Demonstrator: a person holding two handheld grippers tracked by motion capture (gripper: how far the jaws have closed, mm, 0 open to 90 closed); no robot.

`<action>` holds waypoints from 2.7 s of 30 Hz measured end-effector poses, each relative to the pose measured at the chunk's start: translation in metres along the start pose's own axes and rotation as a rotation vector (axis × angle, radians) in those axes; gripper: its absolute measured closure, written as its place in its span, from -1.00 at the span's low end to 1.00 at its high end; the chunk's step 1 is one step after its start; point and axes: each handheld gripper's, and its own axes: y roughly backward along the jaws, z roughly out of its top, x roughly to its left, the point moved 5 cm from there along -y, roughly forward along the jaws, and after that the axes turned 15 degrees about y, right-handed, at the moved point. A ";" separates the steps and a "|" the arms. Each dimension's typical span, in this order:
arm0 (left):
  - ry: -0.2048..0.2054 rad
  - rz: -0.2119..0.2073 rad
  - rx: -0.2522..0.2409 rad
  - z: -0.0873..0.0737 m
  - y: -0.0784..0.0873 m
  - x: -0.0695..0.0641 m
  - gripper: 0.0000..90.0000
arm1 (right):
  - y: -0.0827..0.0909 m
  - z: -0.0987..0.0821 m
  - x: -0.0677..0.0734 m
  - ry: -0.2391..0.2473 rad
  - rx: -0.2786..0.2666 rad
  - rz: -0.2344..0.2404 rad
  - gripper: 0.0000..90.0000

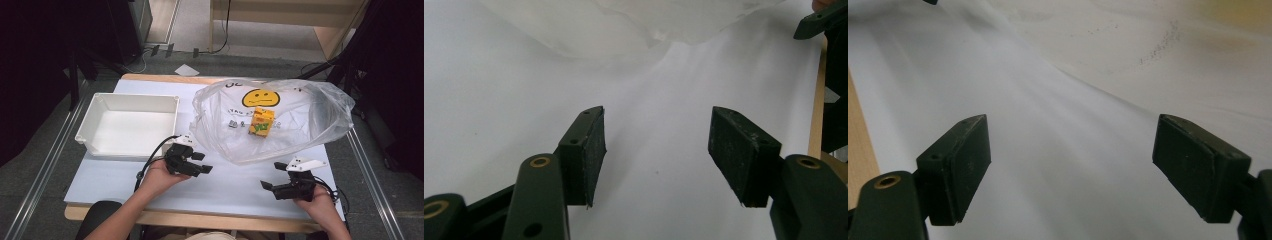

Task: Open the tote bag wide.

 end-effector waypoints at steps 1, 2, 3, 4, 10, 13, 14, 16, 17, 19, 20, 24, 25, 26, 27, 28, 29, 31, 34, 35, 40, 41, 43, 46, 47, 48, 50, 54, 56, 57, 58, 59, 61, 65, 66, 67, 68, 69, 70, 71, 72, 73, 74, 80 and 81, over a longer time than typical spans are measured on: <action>-0.001 0.001 0.001 0.000 0.000 0.000 -0.08 | 0.000 0.000 0.000 0.001 0.002 0.001 -0.65; 0.000 0.001 0.001 0.000 0.000 0.000 -0.07 | 0.000 0.000 0.000 0.006 0.004 0.005 -0.67; -0.006 0.004 0.003 0.000 0.000 0.000 -0.06 | 0.000 0.000 0.001 0.006 0.008 0.015 -0.69; -0.008 0.002 0.001 0.000 0.000 0.000 -0.03 | 0.000 0.000 0.001 0.008 0.007 0.026 -0.69; -0.010 0.002 0.006 -0.001 0.000 0.000 0.00 | 0.003 0.001 -0.002 -0.050 0.006 0.062 -0.70; -0.016 0.011 0.008 -0.001 0.000 0.000 0.00 | 0.004 0.001 -0.002 -0.053 0.004 0.060 -0.69; -0.017 0.012 0.007 -0.001 0.000 0.001 -0.01 | 0.004 0.000 -0.002 -0.048 0.006 0.060 -0.69; -0.020 0.014 0.008 -0.001 0.000 0.001 -0.01 | 0.004 0.000 -0.002 -0.054 0.004 0.069 -0.69; -0.020 0.016 0.007 -0.001 0.000 0.001 -0.02 | 0.005 0.000 -0.002 -0.053 0.007 0.071 -0.69; -0.022 0.017 0.006 -0.001 0.000 0.001 -0.02 | 0.006 -0.001 -0.003 -0.045 0.013 0.068 -0.67; -0.023 0.019 0.006 -0.001 0.000 0.001 -0.02 | 0.006 -0.001 -0.004 -0.042 0.012 0.061 -0.67; -0.020 0.016 0.005 -0.001 0.001 0.001 -0.01 | 0.009 -0.001 -0.006 -0.043 0.008 0.049 -0.61; -0.021 0.018 0.006 -0.001 0.001 0.001 -0.01 | 0.009 -0.001 -0.006 -0.045 0.009 0.051 -0.59; -0.021 0.017 0.006 -0.001 0.001 0.001 -0.01 | 0.010 -0.001 -0.007 -0.042 0.007 0.050 -0.57; -0.021 0.018 0.006 -0.001 0.001 0.001 -0.01 | 0.011 -0.001 -0.007 -0.039 0.002 0.049 -0.56; -0.020 0.020 0.005 -0.001 0.001 0.001 -0.01 | 0.011 -0.001 -0.007 -0.039 0.000 0.047 -0.54; -0.020 0.020 0.005 0.000 0.001 0.001 -0.01 | 0.011 -0.001 -0.007 -0.038 -0.002 0.047 -0.52; -0.021 0.021 0.004 0.000 0.001 0.001 -0.01 | 0.013 -0.001 -0.007 -0.036 -0.001 0.049 -0.49; -0.023 0.020 0.005 -0.001 0.002 0.001 -0.01 | 0.013 0.000 -0.007 -0.035 -0.004 0.053 -0.46; -0.022 0.019 0.006 -0.001 0.002 0.001 -0.01 | 0.013 0.000 -0.007 -0.034 -0.004 0.053 -0.46; -0.021 0.020 0.003 0.000 0.002 0.001 -0.01 | 0.014 0.000 -0.007 -0.023 0.001 0.053 -0.39; -0.021 0.019 0.003 0.000 0.002 0.001 -0.01 | 0.015 0.000 -0.006 -0.026 0.000 0.057 -0.37; -0.023 0.020 0.004 0.000 0.002 0.001 -0.01 | 0.015 0.000 -0.007 -0.021 -0.002 0.055 -0.33; -0.020 0.018 0.003 0.000 0.002 0.001 0.00 | 0.017 0.001 -0.007 -0.016 -0.002 0.054 -0.31; -0.020 0.020 0.003 0.000 0.002 0.001 0.00 | 0.017 0.001 -0.007 -0.020 -0.002 0.054 -0.30; -0.018 0.015 -0.003 0.000 0.002 0.001 0.01 | 0.018 0.001 -0.007 -0.020 -0.001 0.050 -0.30; -0.016 0.009 -0.002 0.000 0.003 0.001 0.02 | 0.019 0.001 -0.007 -0.015 -0.006 0.048 -0.28; -0.022 0.001 -0.004 0.001 0.005 -0.003 0.07 | 0.025 0.001 -0.008 -0.025 -0.010 0.039 -0.22; -0.033 -0.004 -0.005 0.002 0.006 -0.005 0.11 | 0.028 0.002 -0.010 -0.035 -0.013 0.040 -0.19; -0.038 -0.005 -0.002 0.003 0.007 -0.006 0.14 | 0.030 0.003 -0.010 -0.041 -0.012 0.038 -0.17; -0.038 -0.011 -0.001 0.004 0.008 -0.008 0.16 | 0.031 0.003 -0.010 -0.040 -0.019 0.042 -0.16; -0.039 -0.017 -0.001 0.005 0.009 -0.009 0.18 | 0.033 0.004 -0.010 -0.035 -0.021 0.043 -0.15; -0.044 -0.023 0.002 0.006 0.012 -0.010 0.22 | 0.037 0.006 -0.010 -0.037 -0.020 0.045 -0.13; -0.032 -0.042 -0.001 0.012 0.019 -0.012 0.28 | 0.043 0.009 -0.010 -0.058 -0.028 0.055 -0.09; -0.028 -0.046 0.001 0.014 0.021 -0.013 0.28 | 0.045 0.011 -0.009 -0.061 -0.028 0.064 -0.09; -0.027 -0.048 -0.001 0.015 0.024 -0.014 0.29 | 0.046 0.012 -0.008 -0.059 -0.029 0.072 -0.08; -0.026 -0.048 -0.002 0.016 0.026 -0.015 0.29 | 0.048 0.015 -0.008 -0.050 -0.030 0.069 -0.05; -0.029 -0.057 -0.004 0.018 0.029 -0.017 0.29 | 0.050 0.016 -0.007 -0.050 -0.027 0.068 -0.03; -0.030 -0.058 -0.008 0.019 0.031 -0.018 0.29 | 0.053 0.020 -0.006 -0.049 -0.028 0.072 -0.02; -0.034 -0.067 -0.011 0.020 0.034 -0.020 0.30 | 0.055 0.023 -0.005 -0.046 -0.031 0.079 -0.01; -0.035 -0.068 -0.006 0.021 0.037 -0.021 0.30 | 0.057 0.025 -0.004 -0.040 -0.033 0.080 0.00; -0.032 -0.067 -0.005 0.022 0.039 -0.022 0.31 | 0.060 0.028 -0.003 -0.037 -0.031 0.083 0.01; -0.029 -0.067 -0.004 0.023 0.041 -0.023 0.31 | 0.062 0.030 -0.003 -0.034 -0.030 0.087 0.02; -0.037 -0.072 -0.011 0.027 0.057 -0.033 0.33 | 0.079 0.040 0.000 -0.027 -0.026 0.086 0.04; -0.042 -0.075 -0.013 0.027 0.060 -0.035 0.33 | 0.083 0.042 0.001 -0.032 -0.026 0.089 0.06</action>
